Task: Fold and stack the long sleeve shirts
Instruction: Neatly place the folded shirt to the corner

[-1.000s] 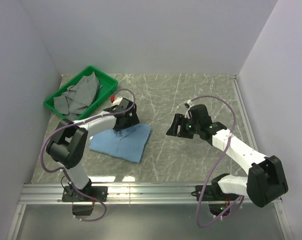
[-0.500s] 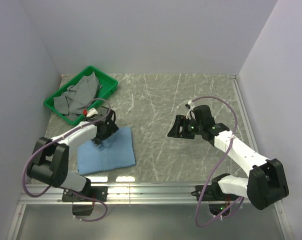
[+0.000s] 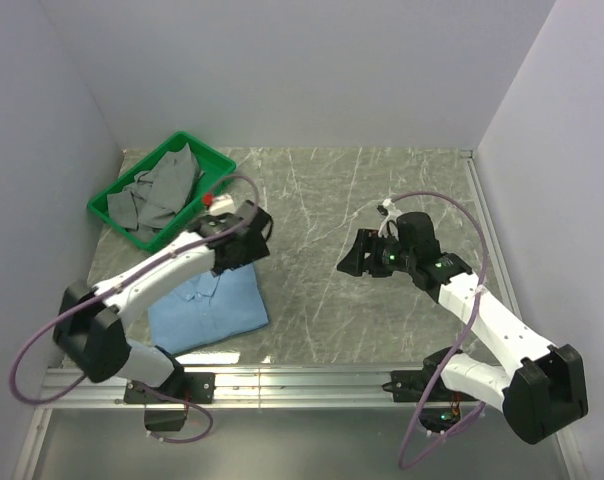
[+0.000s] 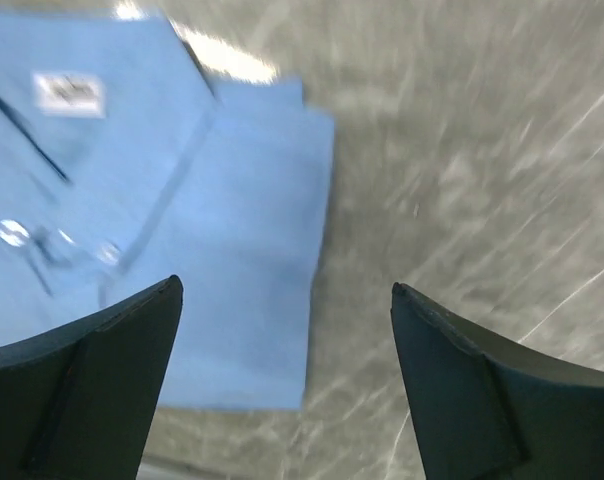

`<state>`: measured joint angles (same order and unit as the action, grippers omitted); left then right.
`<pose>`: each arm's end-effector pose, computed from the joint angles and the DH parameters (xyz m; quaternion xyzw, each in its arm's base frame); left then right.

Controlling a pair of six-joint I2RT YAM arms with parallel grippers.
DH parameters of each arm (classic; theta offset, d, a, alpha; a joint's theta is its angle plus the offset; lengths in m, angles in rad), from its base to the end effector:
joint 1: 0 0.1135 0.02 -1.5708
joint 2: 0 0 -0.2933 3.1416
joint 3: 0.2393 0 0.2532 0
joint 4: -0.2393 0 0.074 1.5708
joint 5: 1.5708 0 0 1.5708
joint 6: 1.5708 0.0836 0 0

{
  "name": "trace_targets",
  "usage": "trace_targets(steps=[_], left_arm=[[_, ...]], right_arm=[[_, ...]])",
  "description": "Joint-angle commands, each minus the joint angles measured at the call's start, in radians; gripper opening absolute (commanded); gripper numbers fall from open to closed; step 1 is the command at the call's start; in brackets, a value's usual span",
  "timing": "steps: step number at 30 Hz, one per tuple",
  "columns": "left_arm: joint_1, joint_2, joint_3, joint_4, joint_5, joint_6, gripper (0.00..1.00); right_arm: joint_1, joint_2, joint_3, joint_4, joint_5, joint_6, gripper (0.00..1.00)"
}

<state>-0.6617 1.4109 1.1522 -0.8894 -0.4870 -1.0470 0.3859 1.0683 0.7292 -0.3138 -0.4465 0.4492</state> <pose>0.2506 -0.1456 0.2633 -0.2313 0.9217 0.0013 0.3115 0.2174 0.1273 0.2546 -0.0704 0.8769 0.3566 0.3144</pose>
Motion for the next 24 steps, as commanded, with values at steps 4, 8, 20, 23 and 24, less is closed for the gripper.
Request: trace_targets(steps=[4, 8, 20, 23, 24], left_arm=[[-0.096, 0.241, 0.052, -0.108, 0.042, -0.107, 0.84], [-0.098, 0.379, 0.105, -0.108, 0.054, -0.062, 0.78], [-0.058, 0.401, -0.051, -0.135, -0.013, 0.033, 0.62], [-0.007, 0.373, -0.086, -0.141, -0.027, 0.077, 0.59], [0.019, 0.367, -0.089, -0.143, -0.038, 0.108, 0.54]], right_arm=[[-0.007, -0.06, -0.02, 0.028, -0.012, 0.009, 0.75], [-0.007, -0.08, -0.031, 0.03, -0.009, 0.006, 0.74], [-0.005, -0.085, -0.039, 0.042, -0.034, -0.004, 0.74], [-0.007, -0.084, -0.039, 0.047, -0.041, -0.003, 0.74], [-0.005, -0.084, -0.039, 0.048, -0.044, -0.003, 0.74]])
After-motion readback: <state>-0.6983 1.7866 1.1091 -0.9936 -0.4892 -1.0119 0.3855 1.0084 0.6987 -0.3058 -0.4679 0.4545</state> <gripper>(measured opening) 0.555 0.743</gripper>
